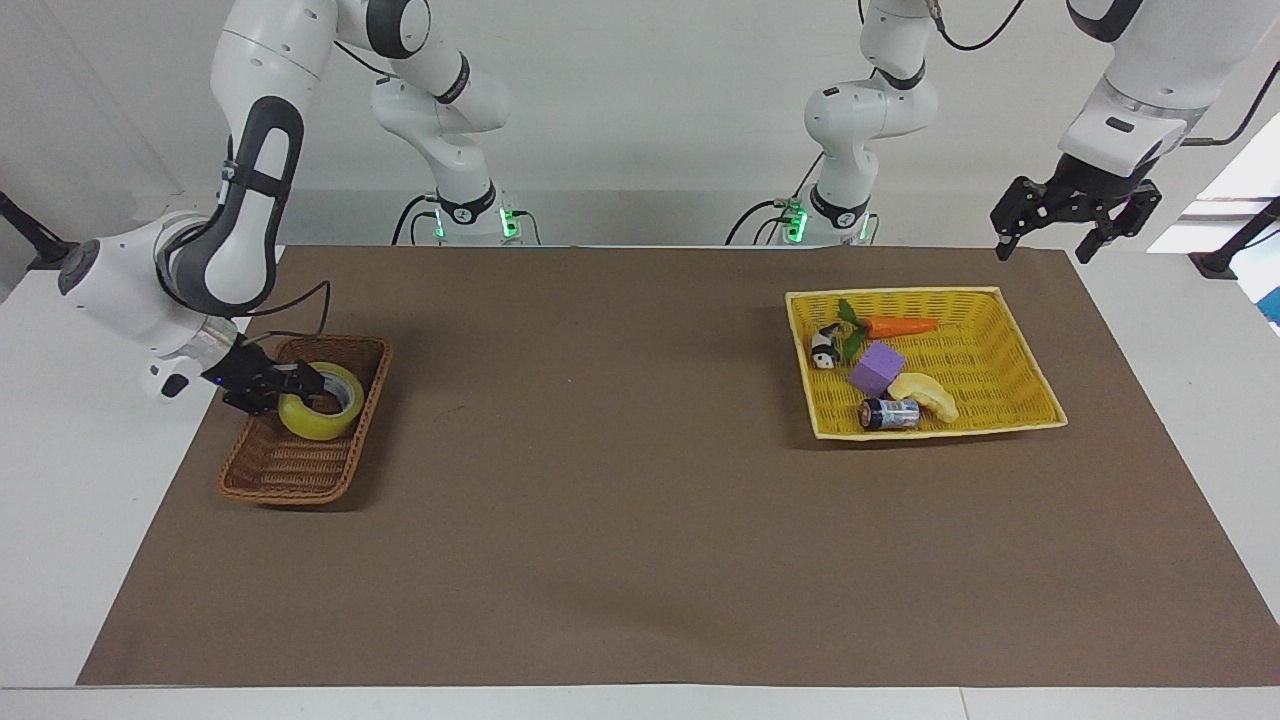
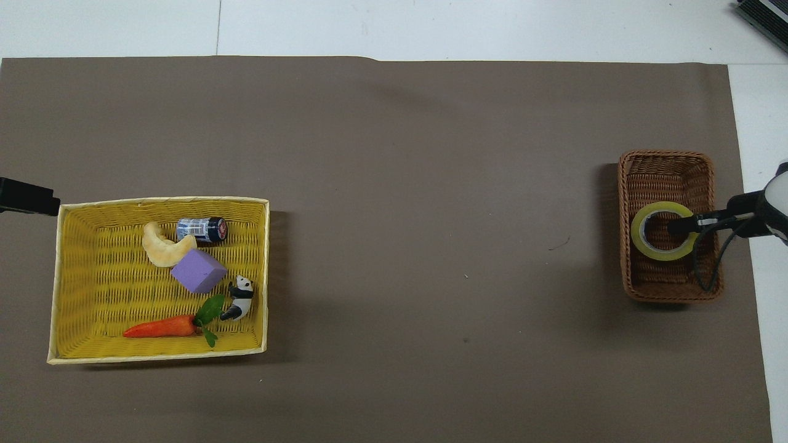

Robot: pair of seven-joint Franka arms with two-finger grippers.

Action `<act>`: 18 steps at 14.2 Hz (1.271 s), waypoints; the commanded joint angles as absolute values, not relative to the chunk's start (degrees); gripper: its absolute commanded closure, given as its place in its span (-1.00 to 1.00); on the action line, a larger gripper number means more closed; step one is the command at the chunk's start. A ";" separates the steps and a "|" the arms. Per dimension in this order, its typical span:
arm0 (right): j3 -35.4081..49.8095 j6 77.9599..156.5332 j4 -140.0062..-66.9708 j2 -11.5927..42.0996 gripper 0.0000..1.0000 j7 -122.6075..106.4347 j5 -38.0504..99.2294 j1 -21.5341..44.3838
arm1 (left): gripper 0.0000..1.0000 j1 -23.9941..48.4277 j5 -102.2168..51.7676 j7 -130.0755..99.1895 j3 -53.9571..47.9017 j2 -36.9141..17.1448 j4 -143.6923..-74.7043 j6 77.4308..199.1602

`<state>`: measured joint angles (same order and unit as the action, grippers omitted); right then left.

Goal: Move tape to another basket
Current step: 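Carry the tape with the right gripper and lower it into the wicker basket, then open the right gripper and lift it away from the tape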

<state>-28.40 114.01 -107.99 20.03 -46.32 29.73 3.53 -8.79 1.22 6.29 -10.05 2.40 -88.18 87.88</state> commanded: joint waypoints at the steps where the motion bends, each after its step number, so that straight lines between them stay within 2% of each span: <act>1: -28.83 114.34 -105.22 19.51 -1.00 -46.77 31.73 3.95 | -1.00 -10.11 1.05 6.50 -10.37 2.11 -87.28 87.63; 7: -28.56 118.38 -99.06 18.46 -1.00 -36.41 29.98 4.92 | -1.00 -10.02 1.05 6.50 -10.37 2.11 -87.28 87.63; 9: -27.43 118.48 -96.51 18.28 -1.00 -30.01 23.33 4.92 | -1.00 -10.02 1.05 6.50 -10.37 2.11 -87.28 87.63; 13: -19.36 116.55 -96.33 13.98 -1.00 -15.32 12.24 4.05 | -1.00 -10.02 1.05 6.50 -10.37 2.11 -87.28 87.63; 18: -10.12 108.82 -96.50 8.19 -1.00 -0.12 4.32 1.58 | -1.00 -10.02 1.05 6.50 -10.37 2.11 -87.28 87.63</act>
